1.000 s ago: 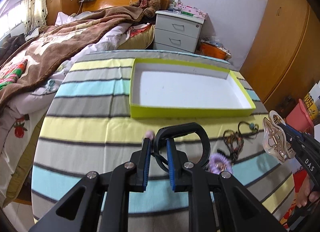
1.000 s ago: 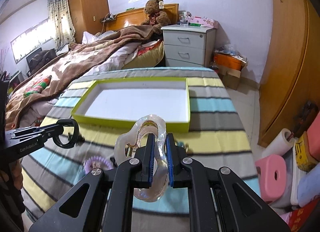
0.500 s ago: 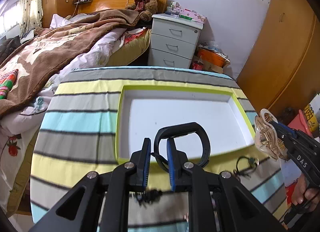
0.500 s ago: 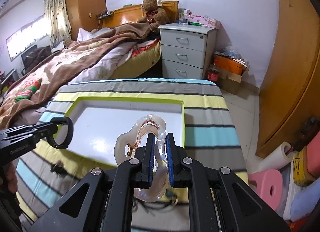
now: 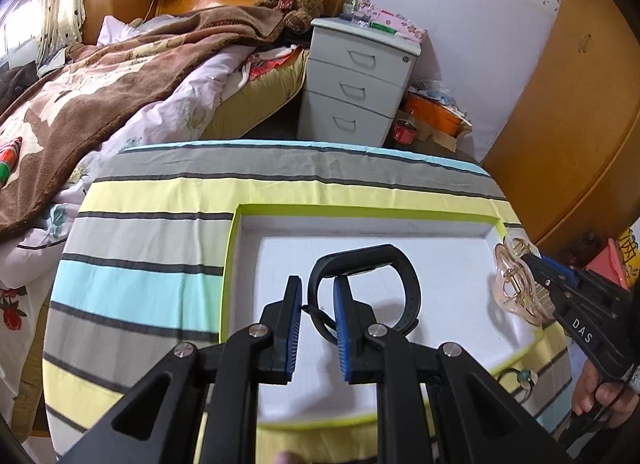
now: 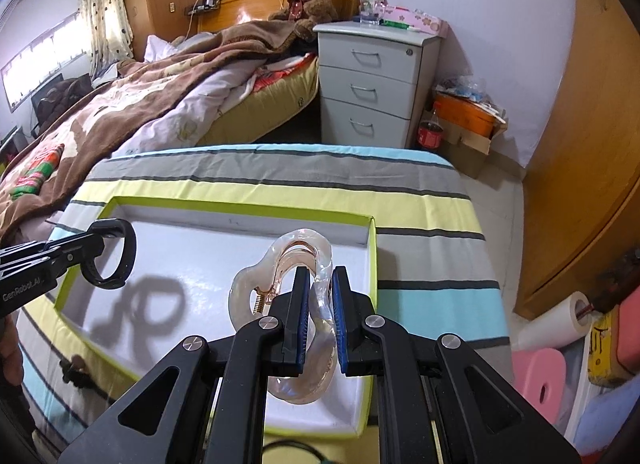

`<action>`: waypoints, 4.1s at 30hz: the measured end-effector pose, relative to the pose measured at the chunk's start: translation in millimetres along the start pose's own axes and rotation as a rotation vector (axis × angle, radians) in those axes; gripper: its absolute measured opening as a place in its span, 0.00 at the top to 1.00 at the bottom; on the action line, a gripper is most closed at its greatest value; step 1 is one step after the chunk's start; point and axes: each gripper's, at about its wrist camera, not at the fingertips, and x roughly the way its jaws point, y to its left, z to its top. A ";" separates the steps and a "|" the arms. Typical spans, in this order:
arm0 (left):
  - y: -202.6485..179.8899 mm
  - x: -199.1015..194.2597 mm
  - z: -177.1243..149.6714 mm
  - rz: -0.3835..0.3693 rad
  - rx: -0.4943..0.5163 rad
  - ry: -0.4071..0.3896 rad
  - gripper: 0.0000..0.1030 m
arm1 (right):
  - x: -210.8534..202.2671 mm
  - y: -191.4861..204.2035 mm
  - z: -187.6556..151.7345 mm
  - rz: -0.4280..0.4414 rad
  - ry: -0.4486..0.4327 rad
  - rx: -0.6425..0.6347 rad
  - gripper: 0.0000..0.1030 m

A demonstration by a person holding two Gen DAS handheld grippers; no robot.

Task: Organize jewelry
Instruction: 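Carry the band and clip into the lime-green box and open both tools, then withdraw both open tools from the box toward the remaining jewelry, then grasp the lilac coiled hair tie with the right tool while the left grasps the pink-bead hair tie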

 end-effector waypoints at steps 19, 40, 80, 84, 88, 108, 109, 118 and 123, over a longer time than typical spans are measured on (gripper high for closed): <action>4.4 45.5 6.1 0.027 -0.020 0.080 0.84 | 30.5 -5.1 6.1 -0.018 0.044 -0.024 0.89; 9.0 51.3 7.0 0.030 -0.045 0.101 0.66 | 24.3 -10.4 7.3 -0.006 0.023 0.001 0.84; 3.9 -79.3 -78.1 0.011 -0.011 -0.086 0.51 | -108.8 27.6 -64.4 -0.014 -0.214 0.009 0.70; 11.2 -89.1 -94.5 0.013 -0.013 -0.089 0.50 | -110.8 31.5 -82.4 0.010 -0.198 0.020 0.67; 19.2 -95.5 -108.2 0.000 -0.030 -0.092 0.47 | -111.3 34.6 -100.1 0.037 -0.186 0.025 0.67; 46.2 -100.8 -163.1 0.022 -0.030 -0.044 0.43 | -102.7 97.0 -162.9 0.324 -0.106 -0.113 0.67; 47.1 -100.5 -164.5 0.025 -0.035 -0.042 0.43 | -101.3 102.4 -164.4 0.332 -0.100 -0.133 0.67; 49.6 -101.3 -174.2 0.013 -0.032 -0.037 0.43 | -85.1 121.8 -163.1 0.271 -0.063 -0.208 0.67; 52.7 -99.6 -175.8 0.014 -0.038 -0.028 0.43 | -76.1 123.1 -160.5 0.231 -0.033 -0.222 0.67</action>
